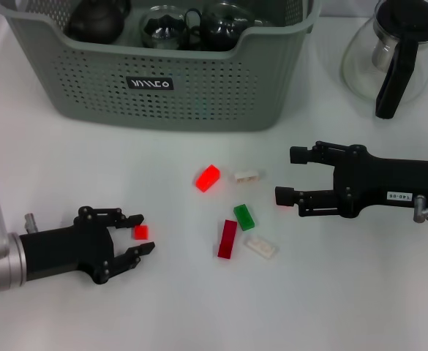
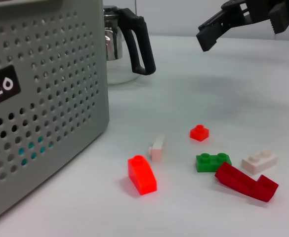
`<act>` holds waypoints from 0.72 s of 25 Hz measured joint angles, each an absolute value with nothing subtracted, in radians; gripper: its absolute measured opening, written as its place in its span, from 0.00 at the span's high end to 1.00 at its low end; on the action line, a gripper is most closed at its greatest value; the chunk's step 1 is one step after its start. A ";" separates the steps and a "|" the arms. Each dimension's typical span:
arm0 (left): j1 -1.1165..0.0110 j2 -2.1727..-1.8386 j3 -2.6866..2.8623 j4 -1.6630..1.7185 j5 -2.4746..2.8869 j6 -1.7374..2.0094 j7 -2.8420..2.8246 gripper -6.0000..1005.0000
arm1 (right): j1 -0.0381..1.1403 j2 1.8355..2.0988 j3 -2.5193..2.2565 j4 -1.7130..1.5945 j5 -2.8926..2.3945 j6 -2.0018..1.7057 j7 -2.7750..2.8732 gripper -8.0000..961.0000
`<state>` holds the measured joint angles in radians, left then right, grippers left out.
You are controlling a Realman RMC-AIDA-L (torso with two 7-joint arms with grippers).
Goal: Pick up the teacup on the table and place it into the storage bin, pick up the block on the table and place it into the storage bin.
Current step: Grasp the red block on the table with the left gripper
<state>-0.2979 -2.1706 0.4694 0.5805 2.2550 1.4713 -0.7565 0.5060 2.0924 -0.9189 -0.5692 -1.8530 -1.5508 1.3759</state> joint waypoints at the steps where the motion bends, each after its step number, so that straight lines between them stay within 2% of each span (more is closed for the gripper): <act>1: -0.297 -2.171 0.469 0.581 2.255 1.475 -0.757 0.58 | 0.506 2.092 -0.919 -0.569 -1.853 -1.551 1.376 0.01; 18: -0.292 -2.171 0.464 0.584 2.255 1.474 -0.736 0.68 | 0.502 2.092 -0.919 -0.569 -1.853 -1.554 1.376 0.01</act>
